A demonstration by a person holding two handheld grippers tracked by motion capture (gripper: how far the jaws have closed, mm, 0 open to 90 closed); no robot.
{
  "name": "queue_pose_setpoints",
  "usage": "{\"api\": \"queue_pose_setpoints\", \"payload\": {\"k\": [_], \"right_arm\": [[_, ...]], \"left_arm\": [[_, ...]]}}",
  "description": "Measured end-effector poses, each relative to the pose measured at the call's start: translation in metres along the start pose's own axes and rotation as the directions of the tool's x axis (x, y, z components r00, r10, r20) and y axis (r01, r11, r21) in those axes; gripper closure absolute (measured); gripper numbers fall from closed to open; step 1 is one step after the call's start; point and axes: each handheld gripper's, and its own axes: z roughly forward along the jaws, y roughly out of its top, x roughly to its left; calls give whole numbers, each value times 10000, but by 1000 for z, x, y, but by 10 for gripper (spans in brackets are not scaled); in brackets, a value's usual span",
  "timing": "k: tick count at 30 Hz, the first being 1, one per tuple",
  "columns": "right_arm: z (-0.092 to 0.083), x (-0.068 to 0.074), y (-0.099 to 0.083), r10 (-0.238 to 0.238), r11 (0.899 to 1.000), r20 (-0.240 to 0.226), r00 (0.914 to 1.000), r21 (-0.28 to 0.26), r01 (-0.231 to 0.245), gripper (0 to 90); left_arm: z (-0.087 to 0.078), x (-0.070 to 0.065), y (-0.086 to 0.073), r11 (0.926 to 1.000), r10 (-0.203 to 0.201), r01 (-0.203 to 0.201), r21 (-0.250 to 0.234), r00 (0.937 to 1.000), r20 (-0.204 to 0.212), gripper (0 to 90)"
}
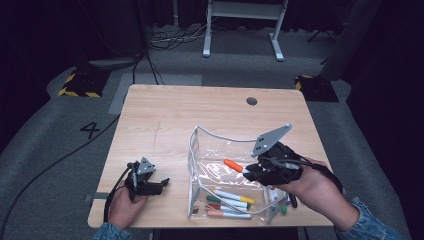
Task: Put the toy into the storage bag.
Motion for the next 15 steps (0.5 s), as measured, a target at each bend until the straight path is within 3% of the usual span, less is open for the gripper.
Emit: {"api": "queue_pose_setpoints", "payload": {"k": [2,7,15], "right_arm": [[13,1,5,-183,9991,-164,9997,379,189,765],[37,4,12,-138,9943,-480,9988,1049,188,765],[74,8,18,-219,9744,-935,9954,2208,422,765]], "left_arm": [[0,0,0,10000,-2,2,-1,10000,10,232],[0,0,0,10000,-4,4,-3,10000,10,232],[0,0,0,10000,-5,5,0,10000,5,232]]}}
